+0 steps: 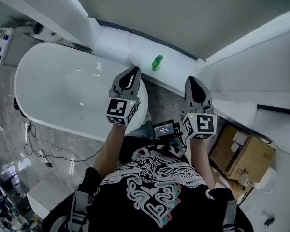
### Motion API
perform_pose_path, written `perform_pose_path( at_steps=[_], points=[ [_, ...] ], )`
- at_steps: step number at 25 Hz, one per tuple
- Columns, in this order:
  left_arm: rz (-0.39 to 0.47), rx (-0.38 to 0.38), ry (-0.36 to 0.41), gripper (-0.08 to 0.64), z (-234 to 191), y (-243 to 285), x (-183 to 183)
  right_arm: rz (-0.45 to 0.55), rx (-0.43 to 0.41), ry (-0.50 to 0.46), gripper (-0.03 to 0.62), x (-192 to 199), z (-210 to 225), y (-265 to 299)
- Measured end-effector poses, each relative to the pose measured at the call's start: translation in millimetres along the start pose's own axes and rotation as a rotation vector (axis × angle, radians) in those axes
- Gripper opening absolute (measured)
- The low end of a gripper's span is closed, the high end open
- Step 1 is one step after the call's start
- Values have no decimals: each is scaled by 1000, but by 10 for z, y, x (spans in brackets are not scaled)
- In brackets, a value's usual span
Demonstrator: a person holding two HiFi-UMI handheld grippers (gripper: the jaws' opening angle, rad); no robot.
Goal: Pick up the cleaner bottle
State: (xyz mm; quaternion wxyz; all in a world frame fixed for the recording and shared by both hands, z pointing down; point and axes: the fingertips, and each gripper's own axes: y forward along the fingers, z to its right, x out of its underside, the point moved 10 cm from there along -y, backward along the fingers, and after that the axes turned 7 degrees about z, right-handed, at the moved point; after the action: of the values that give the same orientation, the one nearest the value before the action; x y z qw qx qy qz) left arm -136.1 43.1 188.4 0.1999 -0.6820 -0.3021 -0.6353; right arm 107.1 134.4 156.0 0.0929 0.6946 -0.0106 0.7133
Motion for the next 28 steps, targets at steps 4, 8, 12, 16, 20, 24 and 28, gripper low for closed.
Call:
perform_pose_path(
  at_steps=[4, 8, 12, 16, 20, 24, 28],
  points=[
    [-21, 5, 4, 23, 28, 128, 149, -33, -15, 0, 28, 141, 100, 130],
    [-71, -13, -9, 23, 19, 260, 388, -45, -56, -32, 28, 316, 196, 339],
    [-91, -36, -17, 23, -82, 471, 553, -21, -75, -120, 28, 484, 317, 681],
    [-110, -50, -16, 23, -193, 620, 757, -30, -108, -150, 28, 703, 335, 988],
    [-127, -63, -14, 23, -224, 696, 998, -80, -142, -151, 28, 1047, 345, 1139],
    [-122, -82, -11, 23, -235, 710, 1164, -100, -154, -144, 28, 1258, 375, 1222],
    [-131, -99, 3, 23, -315, 742, 1370, -113, -149, -141, 28, 1483, 384, 1348]
  ],
)
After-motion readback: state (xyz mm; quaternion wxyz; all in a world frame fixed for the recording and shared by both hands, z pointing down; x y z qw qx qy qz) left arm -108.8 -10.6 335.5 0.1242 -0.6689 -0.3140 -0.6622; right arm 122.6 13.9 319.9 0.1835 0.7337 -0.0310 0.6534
